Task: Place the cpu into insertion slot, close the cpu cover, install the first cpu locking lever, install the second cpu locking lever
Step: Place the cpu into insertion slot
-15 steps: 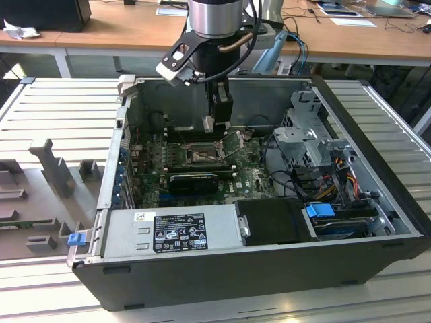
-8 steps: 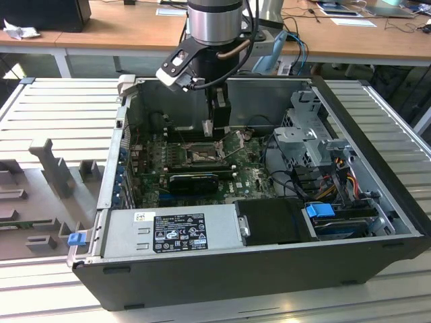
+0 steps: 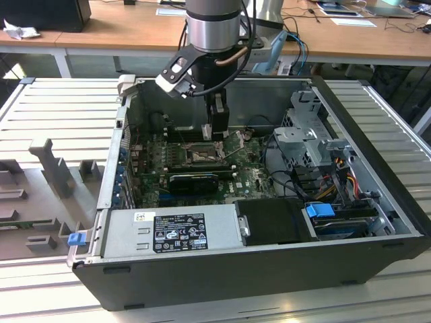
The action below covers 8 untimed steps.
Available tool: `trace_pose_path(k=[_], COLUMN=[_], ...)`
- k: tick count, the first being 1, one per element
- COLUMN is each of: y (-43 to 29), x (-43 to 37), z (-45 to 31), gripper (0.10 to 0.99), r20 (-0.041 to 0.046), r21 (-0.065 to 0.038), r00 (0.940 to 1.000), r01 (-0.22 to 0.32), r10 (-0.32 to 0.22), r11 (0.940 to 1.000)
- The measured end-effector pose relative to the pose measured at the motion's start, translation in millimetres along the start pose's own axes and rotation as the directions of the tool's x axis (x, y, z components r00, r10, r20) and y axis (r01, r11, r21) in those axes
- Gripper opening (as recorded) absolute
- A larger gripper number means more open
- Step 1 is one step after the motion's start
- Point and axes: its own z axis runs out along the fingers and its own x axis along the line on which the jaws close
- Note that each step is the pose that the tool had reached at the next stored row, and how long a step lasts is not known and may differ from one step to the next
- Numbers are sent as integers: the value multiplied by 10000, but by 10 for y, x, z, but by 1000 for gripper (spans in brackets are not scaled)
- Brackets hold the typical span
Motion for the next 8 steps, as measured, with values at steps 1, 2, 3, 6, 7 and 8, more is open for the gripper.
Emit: trace_pose_path(k=[1, 2, 3, 6, 7, 8], y=[-4, -8, -11, -17, -19, -21], x=[0, 0, -1, -1, -1, -2], z=[14, 28, 46, 89, 109, 125], gripper=[529, 529, 529, 529, 529, 529], r20=[0, 0, 0, 0, -1, 0], r21=[0, 0, 0, 0, 0, -1], r00=[10000, 10000, 10000, 10000, 10000, 10000], r01=[0, 1, 1, 1, 1, 1], r10=[0, -1, -1, -1, -1, -1], r11=[10000, 10000, 10000, 10000, 10000, 10000])
